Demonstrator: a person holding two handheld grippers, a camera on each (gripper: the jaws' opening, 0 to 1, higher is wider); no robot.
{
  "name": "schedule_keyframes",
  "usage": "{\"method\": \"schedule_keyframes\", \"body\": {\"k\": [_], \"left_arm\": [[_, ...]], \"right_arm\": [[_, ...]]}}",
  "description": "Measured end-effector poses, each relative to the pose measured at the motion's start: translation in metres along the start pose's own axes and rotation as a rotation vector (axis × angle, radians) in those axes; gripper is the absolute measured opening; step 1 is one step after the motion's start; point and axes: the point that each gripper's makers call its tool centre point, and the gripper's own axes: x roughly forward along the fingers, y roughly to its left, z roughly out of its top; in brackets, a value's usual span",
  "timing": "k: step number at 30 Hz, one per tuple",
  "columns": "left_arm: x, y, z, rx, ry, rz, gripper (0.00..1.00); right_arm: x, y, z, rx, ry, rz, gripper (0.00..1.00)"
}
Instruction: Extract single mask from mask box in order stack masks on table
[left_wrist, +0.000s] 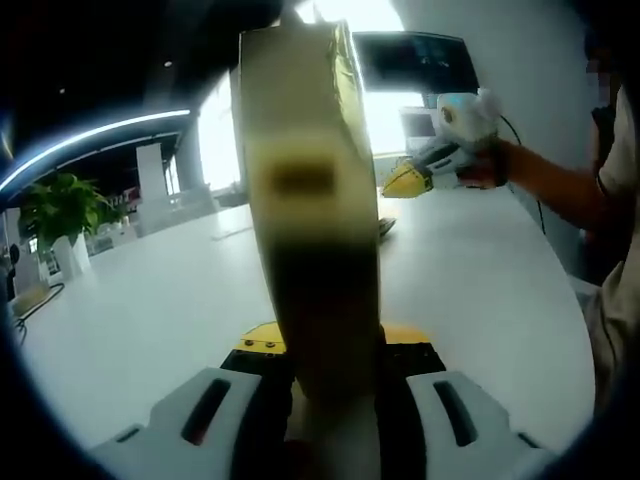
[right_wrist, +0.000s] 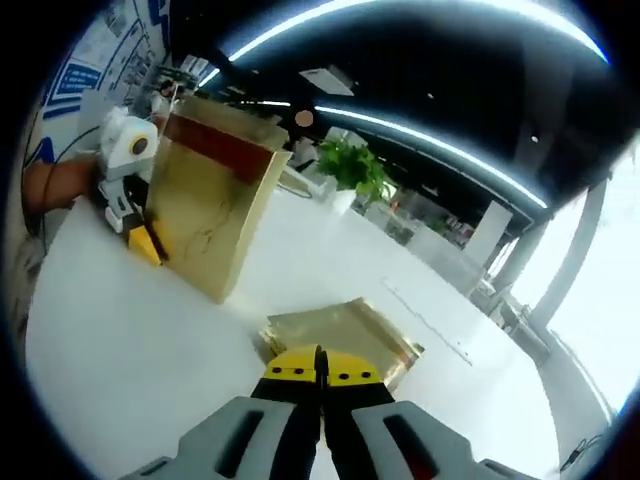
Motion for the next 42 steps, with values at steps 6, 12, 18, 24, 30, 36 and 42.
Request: {"method": "schedule_keyframes", "body": {"k": [6,12,18,24,30,36,42], "left_arm": [[-0.001,0.001,0.000,0.004,-0.001,0.003,0.22],[-0.001,0.001,-0.001,0.004,0.000,0.004,0.22],[-0.001,0.001,-0.001,-0.006,-0.002,0.000,0.22],[-0.001,0.001,0.000,-0.010,-0.006,-0.002,0.22],[-0.002,0.001,0.002,-0.011,-0.021,-0.007,0.23],[-0.004,0.001,0.006,-0.026,-0.040,-0.008,0.23],[-0.005,0.000,0.007,-0.025,-0.046,-0.011,0.24]], "right_arm": [[-0.013,0.009,-0.005,0.105,-0.032,-0.043,0.00],[-0.029,0.017,-0.025,0.290,-0.053,-0.110,0.00],[-0.032,0.021,-0.034,0.329,-0.061,-0.127,0.00],[-0.034,0.019,-0.038,0.288,-0.057,-0.172,0.00],[-0.036,0.022,-0.035,0.244,-0.070,-0.187,0.00],[-0.037,0.020,-0.038,0.245,-0.070,-0.186,0.00],[-0.037,0.020,-0.038,0.214,-0.073,-0.186,0.00]]}}
